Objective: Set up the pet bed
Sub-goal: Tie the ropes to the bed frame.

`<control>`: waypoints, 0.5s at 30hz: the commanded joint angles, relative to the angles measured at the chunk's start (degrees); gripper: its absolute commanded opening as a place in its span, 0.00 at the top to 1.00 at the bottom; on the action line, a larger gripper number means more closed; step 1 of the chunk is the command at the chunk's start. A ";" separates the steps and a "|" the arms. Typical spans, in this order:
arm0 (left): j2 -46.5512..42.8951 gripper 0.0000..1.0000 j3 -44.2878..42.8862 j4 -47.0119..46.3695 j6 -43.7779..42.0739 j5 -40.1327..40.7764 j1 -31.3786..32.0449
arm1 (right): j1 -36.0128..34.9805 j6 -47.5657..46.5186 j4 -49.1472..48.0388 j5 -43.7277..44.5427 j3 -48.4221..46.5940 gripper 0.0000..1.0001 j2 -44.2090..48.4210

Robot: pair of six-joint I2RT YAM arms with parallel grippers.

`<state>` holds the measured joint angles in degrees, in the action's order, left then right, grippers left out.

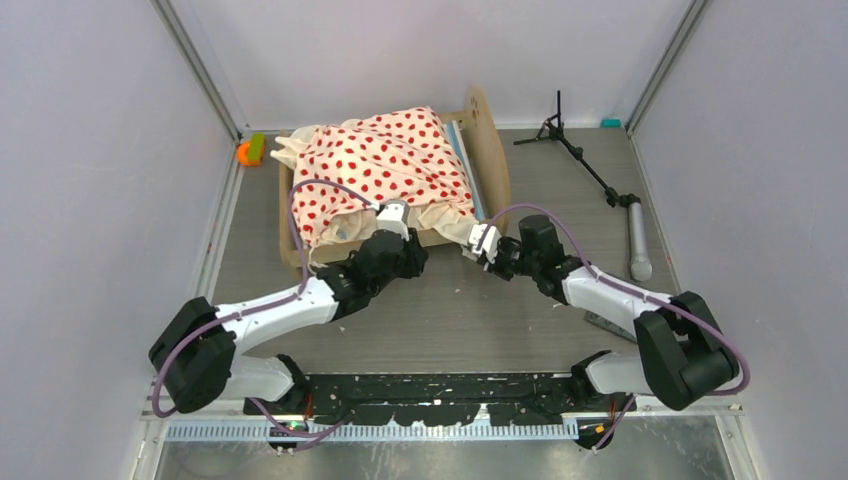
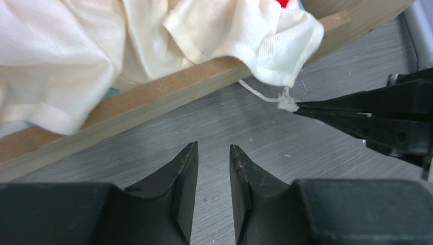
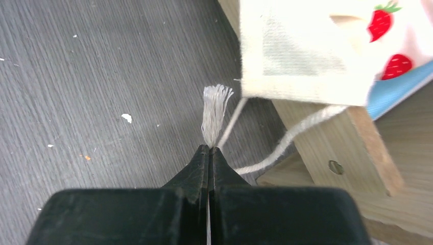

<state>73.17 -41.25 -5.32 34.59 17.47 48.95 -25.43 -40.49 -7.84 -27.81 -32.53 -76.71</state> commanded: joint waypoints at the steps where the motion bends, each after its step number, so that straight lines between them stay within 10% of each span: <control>1: 1.97 0.69 1.44 -7.82 1.38 -2.41 0.77 | 0.07 1.82 1.59 0.74 0.29 1.00 4.50; 15: 12.59 0.64 4.65 -23.24 4.44 -2.66 4.60 | 1.10 1.99 4.96 1.97 0.81 1.00 7.87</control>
<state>83.77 -37.26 -18.26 38.76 13.72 52.40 -24.82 -39.09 -3.18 -26.06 -31.77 -71.57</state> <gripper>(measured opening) 0.345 0.017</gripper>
